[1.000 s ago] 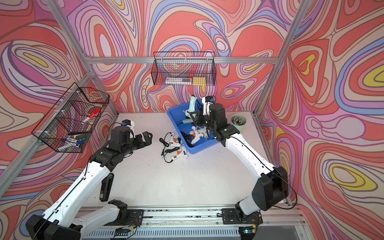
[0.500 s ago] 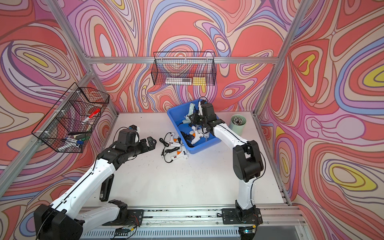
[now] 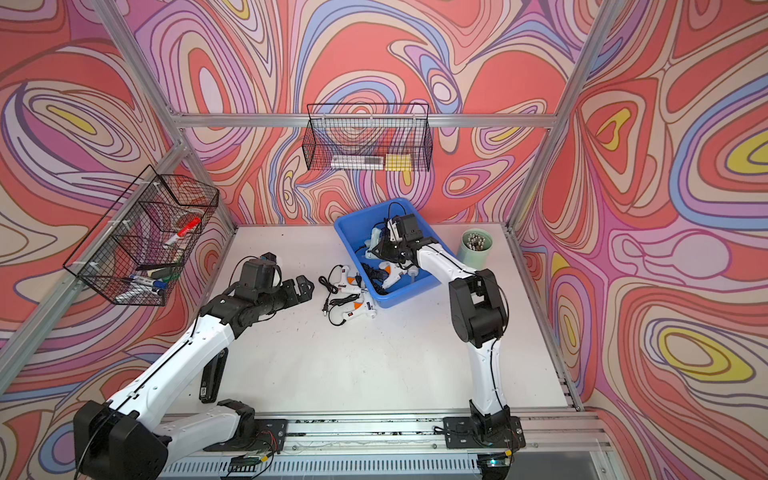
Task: Put the hot melt glue gun into the storage box
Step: Place the hot melt adhesive gun in the storage box.
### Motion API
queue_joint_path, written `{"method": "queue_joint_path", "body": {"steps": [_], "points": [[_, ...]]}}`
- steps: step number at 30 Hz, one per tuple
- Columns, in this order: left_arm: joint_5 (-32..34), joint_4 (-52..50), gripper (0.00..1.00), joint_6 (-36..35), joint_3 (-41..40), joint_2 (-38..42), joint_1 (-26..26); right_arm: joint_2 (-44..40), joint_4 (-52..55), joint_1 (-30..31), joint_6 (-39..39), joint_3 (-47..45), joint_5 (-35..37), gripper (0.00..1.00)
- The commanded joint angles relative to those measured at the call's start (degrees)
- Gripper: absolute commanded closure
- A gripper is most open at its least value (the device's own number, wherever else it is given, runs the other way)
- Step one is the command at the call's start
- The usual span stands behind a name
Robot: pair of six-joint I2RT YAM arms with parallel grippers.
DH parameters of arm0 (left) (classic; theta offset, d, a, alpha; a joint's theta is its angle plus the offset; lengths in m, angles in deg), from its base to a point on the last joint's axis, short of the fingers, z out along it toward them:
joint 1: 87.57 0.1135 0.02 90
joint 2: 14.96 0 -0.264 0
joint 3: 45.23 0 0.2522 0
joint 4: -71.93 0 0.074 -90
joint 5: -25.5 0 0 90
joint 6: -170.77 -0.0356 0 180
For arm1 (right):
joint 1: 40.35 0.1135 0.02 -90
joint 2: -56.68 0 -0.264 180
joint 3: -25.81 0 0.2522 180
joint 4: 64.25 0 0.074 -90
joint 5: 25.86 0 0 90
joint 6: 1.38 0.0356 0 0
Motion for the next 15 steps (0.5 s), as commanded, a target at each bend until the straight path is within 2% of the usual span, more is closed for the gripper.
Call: {"method": "queue_joint_path", "body": {"steps": [1,6,11,15], "points": [[0.12,0.79,0.01,0.46,-0.25,-0.57,0.28,-1.39,2.68,-0.23,0.74,-1.71,-2.42,1.00],[0.14,0.99,0.01,0.55,-0.14,-0.87,0.28,-1.09,5.02,-0.19,1.20,-2.64,-2.64,1.00],[-0.17,0.66,0.01,0.66,-0.14,-1.10,0.26,0.04,7.06,-0.16,1.83,-2.36,0.39,1.00],[0.16,0.11,0.01,0.48,-0.03,-0.93,0.30,-0.73,9.67,0.03,1.86,-2.07,4.07,0.76]]}}
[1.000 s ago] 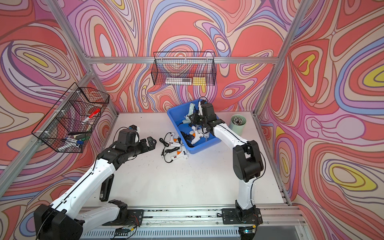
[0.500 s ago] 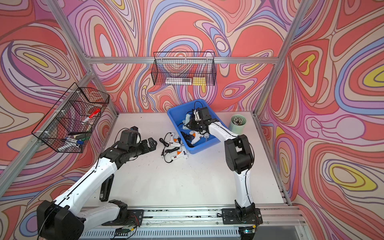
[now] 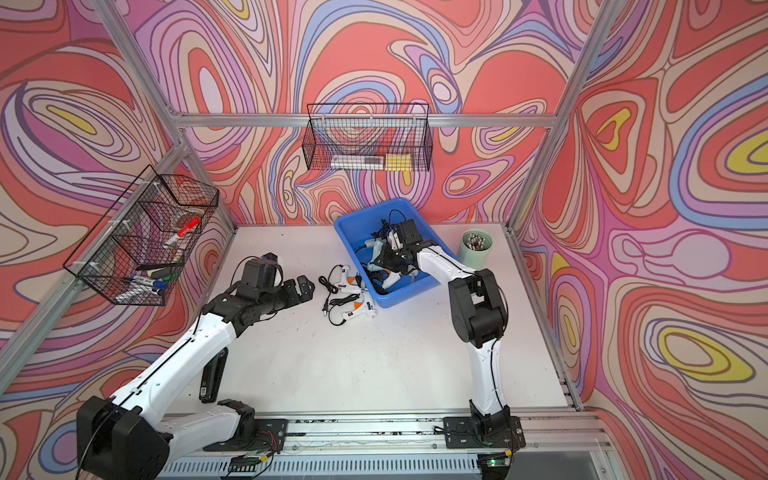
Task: Put the hot melt glue gun into the storage box
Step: Place the hot melt adhesive gun in the storage box.
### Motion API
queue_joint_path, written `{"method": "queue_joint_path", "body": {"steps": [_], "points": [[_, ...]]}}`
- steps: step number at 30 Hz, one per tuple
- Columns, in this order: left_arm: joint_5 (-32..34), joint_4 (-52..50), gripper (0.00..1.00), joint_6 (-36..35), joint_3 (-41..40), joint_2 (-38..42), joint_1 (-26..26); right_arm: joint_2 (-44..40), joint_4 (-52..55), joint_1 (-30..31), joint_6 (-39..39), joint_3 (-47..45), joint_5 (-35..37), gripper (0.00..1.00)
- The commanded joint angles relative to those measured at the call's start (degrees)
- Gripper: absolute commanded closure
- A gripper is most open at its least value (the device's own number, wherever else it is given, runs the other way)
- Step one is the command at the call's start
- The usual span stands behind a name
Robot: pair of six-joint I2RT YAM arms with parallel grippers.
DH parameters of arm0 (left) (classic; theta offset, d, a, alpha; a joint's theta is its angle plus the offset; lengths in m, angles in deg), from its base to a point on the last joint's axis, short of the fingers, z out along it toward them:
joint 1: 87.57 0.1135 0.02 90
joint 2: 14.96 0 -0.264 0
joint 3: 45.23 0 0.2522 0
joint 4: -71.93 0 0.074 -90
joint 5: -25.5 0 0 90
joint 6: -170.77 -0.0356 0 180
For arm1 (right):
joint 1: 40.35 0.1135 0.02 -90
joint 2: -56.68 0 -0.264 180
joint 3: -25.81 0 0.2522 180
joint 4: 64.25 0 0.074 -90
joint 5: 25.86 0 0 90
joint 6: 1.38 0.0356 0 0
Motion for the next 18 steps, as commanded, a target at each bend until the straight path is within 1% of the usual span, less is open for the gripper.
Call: {"method": "queue_joint_path", "body": {"steps": [1,3,5,7,9,13,18], "points": [[0.35,-0.15,0.01,0.24,0.02,-0.28,0.25,-1.18,5.56,0.09,0.13,0.02,4.83,0.71],[0.49,-0.32,0.01,0.09,0.10,-0.32,0.26,-2.21,6.84,0.38,-0.40,-0.19,6.91,0.62],[0.58,-0.35,0.01,-0.03,0.21,-0.49,0.25,-3.41,7.46,0.74,-0.83,-0.54,8.18,0.59],[0.42,-0.26,0.01,-0.08,0.38,-0.91,0.32,-4.39,7.86,0.96,-1.12,-1.03,9.04,0.53],[0.32,-0.10,0.01,-0.17,0.52,-1.31,0.25,-5.27,8.00,1.18,-1.16,-1.51,9.68,0.49],[-0.99,0.42,0.01,-0.62,0.47,-2.10,0.25,-6.94,8.47,1.47,-1.30,-2.40,11.16,0.40],[-2.54,0.38,0.01,-1.70,0.08,-3.28,0.29,-11.02,10.19,2.26,-2.10,-3.15,15.96,0.29]]}}
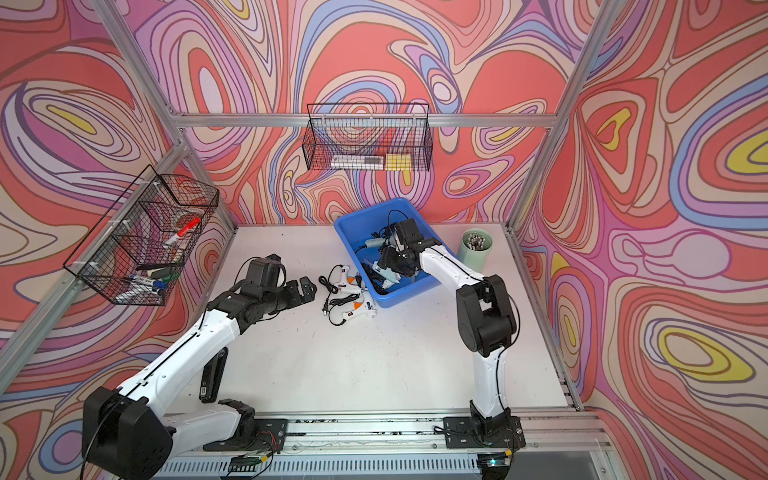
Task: Put the hot melt glue gun into the storage box
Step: Place the hot melt adhesive gun in the storage box.
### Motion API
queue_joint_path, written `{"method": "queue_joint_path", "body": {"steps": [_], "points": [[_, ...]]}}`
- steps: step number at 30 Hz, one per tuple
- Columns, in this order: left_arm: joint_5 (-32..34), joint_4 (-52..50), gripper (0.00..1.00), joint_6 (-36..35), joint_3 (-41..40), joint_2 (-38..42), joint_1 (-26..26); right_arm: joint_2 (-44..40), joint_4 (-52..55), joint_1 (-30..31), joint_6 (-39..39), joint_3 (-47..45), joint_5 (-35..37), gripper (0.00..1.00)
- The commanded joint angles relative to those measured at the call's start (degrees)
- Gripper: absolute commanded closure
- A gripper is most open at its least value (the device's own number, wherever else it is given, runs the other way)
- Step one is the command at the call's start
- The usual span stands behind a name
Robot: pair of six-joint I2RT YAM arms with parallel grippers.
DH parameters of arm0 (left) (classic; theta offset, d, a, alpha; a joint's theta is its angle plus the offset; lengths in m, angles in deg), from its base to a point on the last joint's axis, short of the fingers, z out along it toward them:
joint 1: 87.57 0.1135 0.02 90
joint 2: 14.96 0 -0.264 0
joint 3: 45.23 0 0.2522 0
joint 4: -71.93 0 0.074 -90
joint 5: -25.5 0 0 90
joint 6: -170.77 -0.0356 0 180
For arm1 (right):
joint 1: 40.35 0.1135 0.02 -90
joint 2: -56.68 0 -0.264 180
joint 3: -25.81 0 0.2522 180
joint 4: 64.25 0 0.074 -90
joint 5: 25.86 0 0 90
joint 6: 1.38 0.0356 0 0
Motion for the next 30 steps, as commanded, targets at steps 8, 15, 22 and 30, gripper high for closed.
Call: {"method": "queue_joint_path", "body": {"steps": [8,15,22,30], "points": [[-2.73,2.21,0.06,-3.34,-0.89,-4.96,-0.05,-14.09,1.53,2.57,-2.88,-4.86,13.55,0.16],[-3.46,6.61,0.19,-7.62,3.38,-14.94,-0.89,-22.94,-2.23,4.38,-4.39,-11.06,19.54,0.11],[-3.25,15.16,0.32,-9.57,11.11,-26.42,-0.96,-28.90,-5.13,5.18,-5.05,-16.56,21.88,0.03],[-4.63,15.97,0.47,-9.39,22.96,-38.90,-0.94,-35.25,-6.36,5.80,-5.64,-20.55,26.05,0.02]]}}
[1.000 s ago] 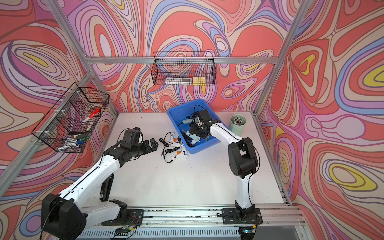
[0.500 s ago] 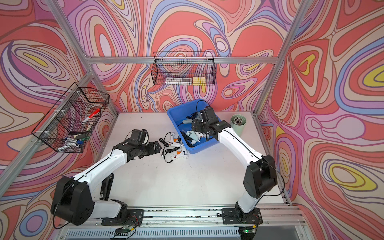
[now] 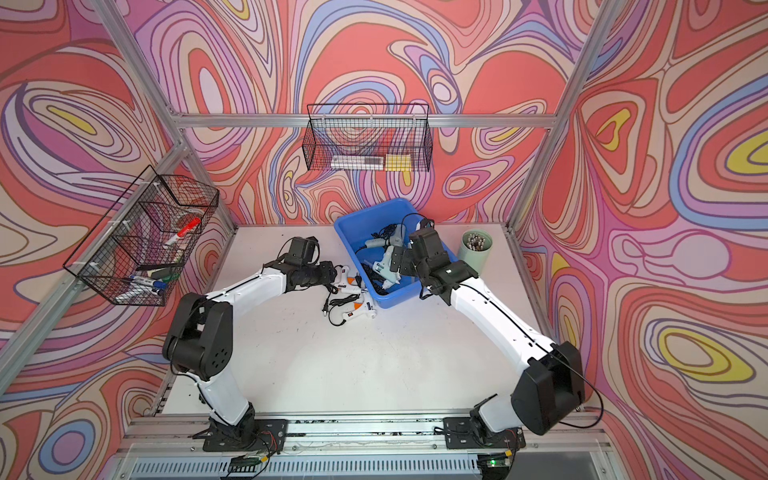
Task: Put the hot melt glue gun into the storage box
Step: Place the hot melt adhesive gun in the storage box, then pick up the hot melt adhesive gun from the center of the board.
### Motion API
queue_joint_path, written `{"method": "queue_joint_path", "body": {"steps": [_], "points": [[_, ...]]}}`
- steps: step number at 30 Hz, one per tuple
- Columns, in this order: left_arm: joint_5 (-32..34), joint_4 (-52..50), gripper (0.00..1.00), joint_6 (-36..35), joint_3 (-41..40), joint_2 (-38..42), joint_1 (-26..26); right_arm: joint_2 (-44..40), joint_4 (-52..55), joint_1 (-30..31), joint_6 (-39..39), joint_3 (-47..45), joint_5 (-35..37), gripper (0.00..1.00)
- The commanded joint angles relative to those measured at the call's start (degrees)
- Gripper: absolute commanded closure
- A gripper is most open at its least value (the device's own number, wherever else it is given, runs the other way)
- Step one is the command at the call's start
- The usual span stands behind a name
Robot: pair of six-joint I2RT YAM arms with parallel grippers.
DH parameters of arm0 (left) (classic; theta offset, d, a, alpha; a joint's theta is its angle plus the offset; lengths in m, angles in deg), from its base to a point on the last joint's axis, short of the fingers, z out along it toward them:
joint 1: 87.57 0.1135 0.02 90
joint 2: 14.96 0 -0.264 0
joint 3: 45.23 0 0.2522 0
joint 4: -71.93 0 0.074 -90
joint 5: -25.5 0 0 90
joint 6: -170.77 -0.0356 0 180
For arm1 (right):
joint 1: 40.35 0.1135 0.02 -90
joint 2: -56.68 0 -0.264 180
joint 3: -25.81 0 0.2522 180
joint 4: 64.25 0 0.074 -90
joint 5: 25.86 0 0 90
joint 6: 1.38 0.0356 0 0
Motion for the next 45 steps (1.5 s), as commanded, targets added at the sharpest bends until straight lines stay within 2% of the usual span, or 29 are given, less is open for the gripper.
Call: {"method": "queue_joint_path", "body": {"steps": [1,8,18,27,38,45], "points": [[-1.42,0.71,0.48,-0.32,4.34,-3.96,-0.06,-3.24,-1.99,0.39,-0.60,-1.29,3.46,0.02],[-2.68,-1.67,0.50,0.83,10.70,-10.61,-0.06,-7.13,-3.42,0.44,-0.74,-3.77,4.59,0.02],[-1.06,-6.21,0.41,-0.35,14.48,-16.08,-0.91,-7.96,-5.71,0.44,-0.69,-4.81,3.69,0.02],[0.84,-9.15,0.44,-1.21,18.76,-20.55,-2.26,-7.86,-6.65,0.55,-0.43,-5.11,2.47,0.02],[7.35,-13.61,0.56,-1.15,21.80,-23.58,-3.00,-7.95,-6.32,0.75,0.11,-5.12,2.40,0.02],[10.39,-14.50,0.87,-1.47,21.08,-22.68,-3.45,-7.70,-6.73,0.88,0.04,-4.77,2.16,0.02]]}}
